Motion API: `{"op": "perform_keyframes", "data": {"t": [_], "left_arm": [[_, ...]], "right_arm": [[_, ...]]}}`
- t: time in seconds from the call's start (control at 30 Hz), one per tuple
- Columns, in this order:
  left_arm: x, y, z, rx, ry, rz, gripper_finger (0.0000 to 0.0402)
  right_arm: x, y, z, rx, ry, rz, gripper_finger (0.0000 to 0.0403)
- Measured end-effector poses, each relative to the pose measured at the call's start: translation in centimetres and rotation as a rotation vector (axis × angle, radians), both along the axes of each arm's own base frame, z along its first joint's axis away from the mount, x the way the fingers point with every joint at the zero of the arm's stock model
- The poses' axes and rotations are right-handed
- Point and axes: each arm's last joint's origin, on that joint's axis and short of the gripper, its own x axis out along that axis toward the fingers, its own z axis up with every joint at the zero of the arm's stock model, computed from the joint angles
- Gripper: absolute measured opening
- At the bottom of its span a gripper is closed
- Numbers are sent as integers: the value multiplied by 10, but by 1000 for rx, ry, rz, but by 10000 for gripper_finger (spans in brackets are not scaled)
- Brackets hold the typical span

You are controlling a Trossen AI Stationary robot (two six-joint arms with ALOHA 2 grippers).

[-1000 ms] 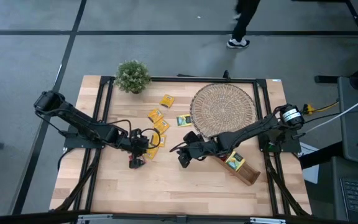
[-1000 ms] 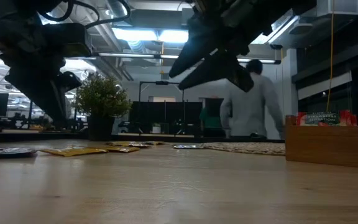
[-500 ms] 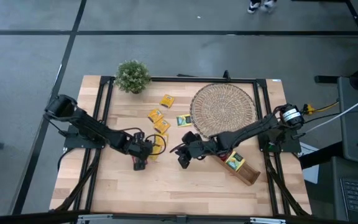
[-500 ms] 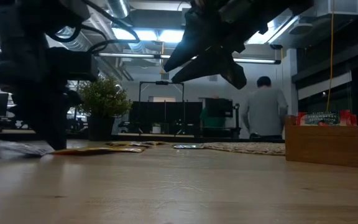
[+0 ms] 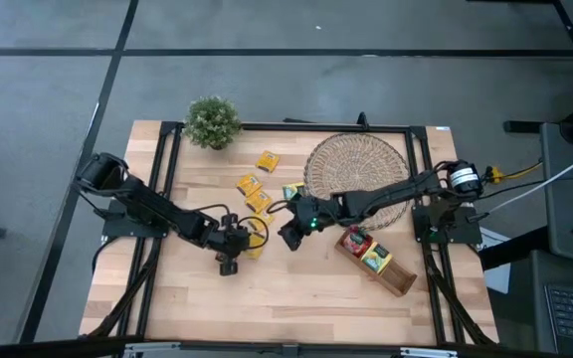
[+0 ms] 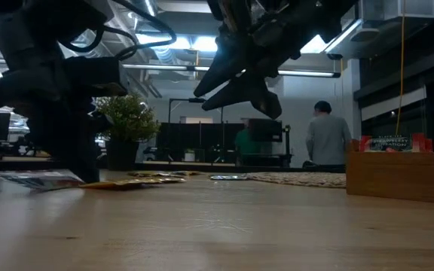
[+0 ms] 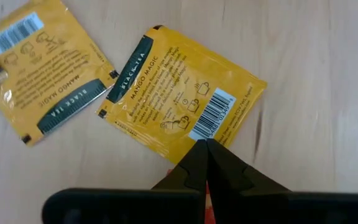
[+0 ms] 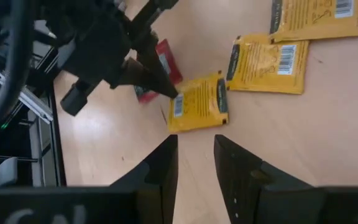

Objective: Pick & Place Tea
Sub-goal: Put the orange tea bag into the right slot of the wooden organizer

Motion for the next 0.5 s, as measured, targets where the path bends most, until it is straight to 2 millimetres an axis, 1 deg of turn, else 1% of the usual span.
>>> {"op": "perform_keyframes", "data": {"t": [0.23, 0.5], "left_arm": [[7, -2, 3, -16, -90, 2, 2], [9, -2, 4, -2, -113, -11, 2]], "right_arm": [[0, -7, -1, 43, 14, 30, 104], [0, -14, -2, 79, 28, 27, 104]]}}
